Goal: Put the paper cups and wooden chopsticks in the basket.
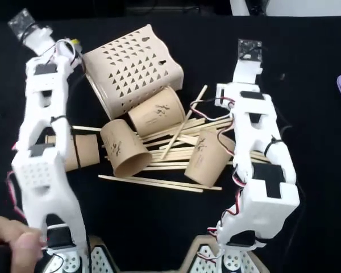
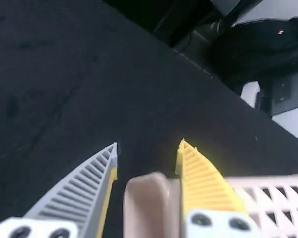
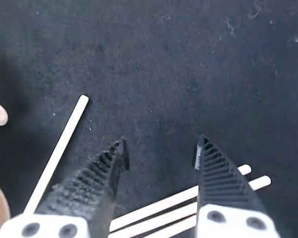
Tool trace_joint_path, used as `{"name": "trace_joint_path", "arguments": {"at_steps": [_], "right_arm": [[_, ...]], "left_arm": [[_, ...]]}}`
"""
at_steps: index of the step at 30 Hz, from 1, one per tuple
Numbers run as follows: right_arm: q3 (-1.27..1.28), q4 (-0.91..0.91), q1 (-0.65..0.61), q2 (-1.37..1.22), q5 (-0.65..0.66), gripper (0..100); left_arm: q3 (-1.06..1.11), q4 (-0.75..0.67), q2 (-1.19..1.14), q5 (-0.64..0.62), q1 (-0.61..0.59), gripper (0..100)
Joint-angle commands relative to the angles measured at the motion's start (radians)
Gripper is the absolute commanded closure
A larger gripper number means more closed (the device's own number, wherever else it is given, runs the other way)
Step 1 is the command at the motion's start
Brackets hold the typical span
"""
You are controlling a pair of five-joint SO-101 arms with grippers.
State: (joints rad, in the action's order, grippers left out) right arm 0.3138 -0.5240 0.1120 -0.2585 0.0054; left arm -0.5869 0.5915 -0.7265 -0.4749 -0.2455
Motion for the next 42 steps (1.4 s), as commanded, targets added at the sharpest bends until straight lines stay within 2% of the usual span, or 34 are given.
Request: {"name": "trace_joint_path", "arguments": {"at_steps": [1,6,9,17,20,25,30,32,39,42], "right_arm": [[0.002,0.026,-0.005,0.068,-0.002,77.9],[0.004,0.026,-0.005,0.068,-0.002,77.9],[-0.001,0.026,-0.005,0.068,-0.002,77.9],[-0.002,0.028,0.006,0.065,0.0,77.7],[-0.002,0.029,0.008,0.064,0.0,77.6],[0.001,0.046,0.043,0.067,-0.008,77.6],[-0.007,0.063,0.06,0.068,0.0,77.9],[-0.047,0.025,0.057,0.084,0.043,78.0],[-0.28,-0.319,-0.028,0.084,0.377,77.6],[-0.401,-0.41,-0.035,0.036,0.433,77.0]], "left_arm": [[-0.512,0.137,-0.221,0.012,0.024,80],[-0.934,0.316,-0.535,0.083,0.039,80],[-1.095,0.43,-0.66,0.146,0.07,80],[-1.076,0.559,-0.565,0.178,0.142,80],[-1.076,0.647,-0.531,0.181,0.174,80],[-1.075,0.809,-0.523,0.319,0.246,80],[-1.076,0.825,-0.514,0.339,0.26,80],[-1.076,0.825,-0.512,0.341,0.259,80],[-1.076,0.827,-0.402,0.334,0.229,80],[-1.075,0.832,-0.321,0.333,0.205,80]]}}
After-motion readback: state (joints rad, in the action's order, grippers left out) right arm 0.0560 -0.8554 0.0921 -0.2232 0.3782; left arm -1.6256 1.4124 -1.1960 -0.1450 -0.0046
